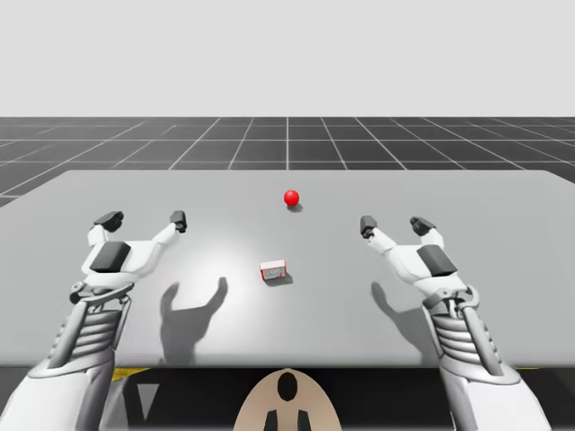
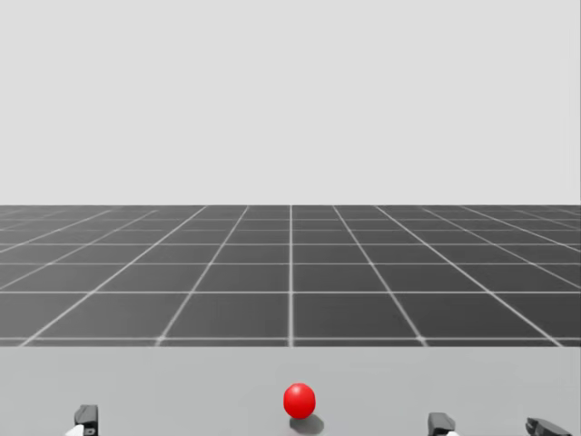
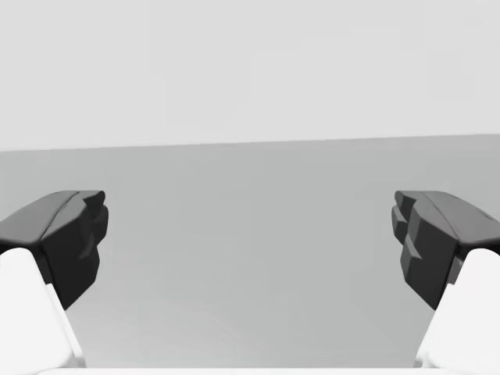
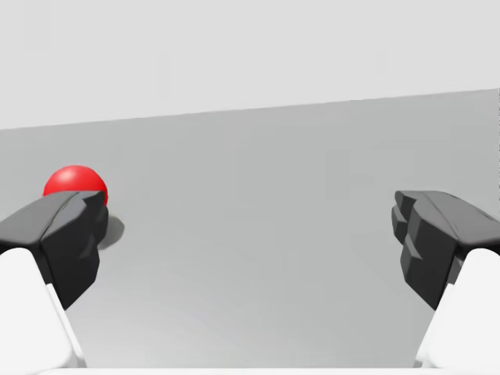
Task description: Watch the red light. When it turns green, pick up the object.
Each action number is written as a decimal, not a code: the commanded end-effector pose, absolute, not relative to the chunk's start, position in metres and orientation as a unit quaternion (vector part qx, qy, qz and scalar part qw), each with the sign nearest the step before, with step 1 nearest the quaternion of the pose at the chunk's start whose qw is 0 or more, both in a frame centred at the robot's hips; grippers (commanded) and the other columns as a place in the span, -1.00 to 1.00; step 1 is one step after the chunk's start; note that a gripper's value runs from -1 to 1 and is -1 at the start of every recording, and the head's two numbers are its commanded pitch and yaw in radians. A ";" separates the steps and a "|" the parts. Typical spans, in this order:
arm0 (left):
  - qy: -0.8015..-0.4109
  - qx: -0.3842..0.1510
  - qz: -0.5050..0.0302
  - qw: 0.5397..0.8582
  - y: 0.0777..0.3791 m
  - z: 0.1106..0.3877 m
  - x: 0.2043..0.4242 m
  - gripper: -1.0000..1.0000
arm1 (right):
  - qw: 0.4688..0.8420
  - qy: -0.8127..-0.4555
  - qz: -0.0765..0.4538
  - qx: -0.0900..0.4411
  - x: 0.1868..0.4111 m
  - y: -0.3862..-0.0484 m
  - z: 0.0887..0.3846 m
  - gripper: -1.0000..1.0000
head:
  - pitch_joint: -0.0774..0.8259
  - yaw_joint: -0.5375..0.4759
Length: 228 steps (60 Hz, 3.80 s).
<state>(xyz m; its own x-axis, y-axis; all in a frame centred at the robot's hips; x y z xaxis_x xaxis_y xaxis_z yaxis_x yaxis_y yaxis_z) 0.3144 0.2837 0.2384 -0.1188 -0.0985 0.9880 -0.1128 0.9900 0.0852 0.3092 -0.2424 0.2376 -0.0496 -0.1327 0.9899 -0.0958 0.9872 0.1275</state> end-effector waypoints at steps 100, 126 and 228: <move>-0.745 0.082 0.006 0.662 0.286 0.236 0.315 -1.00 | 0.687 -0.722 -0.037 0.069 0.306 -0.238 0.237 -1.00 | 0.10 0.06; -0.746 0.079 0.005 0.662 0.286 0.237 0.315 -1.00 | 0.687 -0.723 -0.038 0.069 0.305 -0.238 0.237 -1.00 | 0.09 0.06; -0.481 -0.272 -0.356 0.754 0.229 0.202 0.293 -1.00 | 0.690 -0.719 -0.040 0.064 0.306 -0.238 0.234 -1.00 | 0.64 0.18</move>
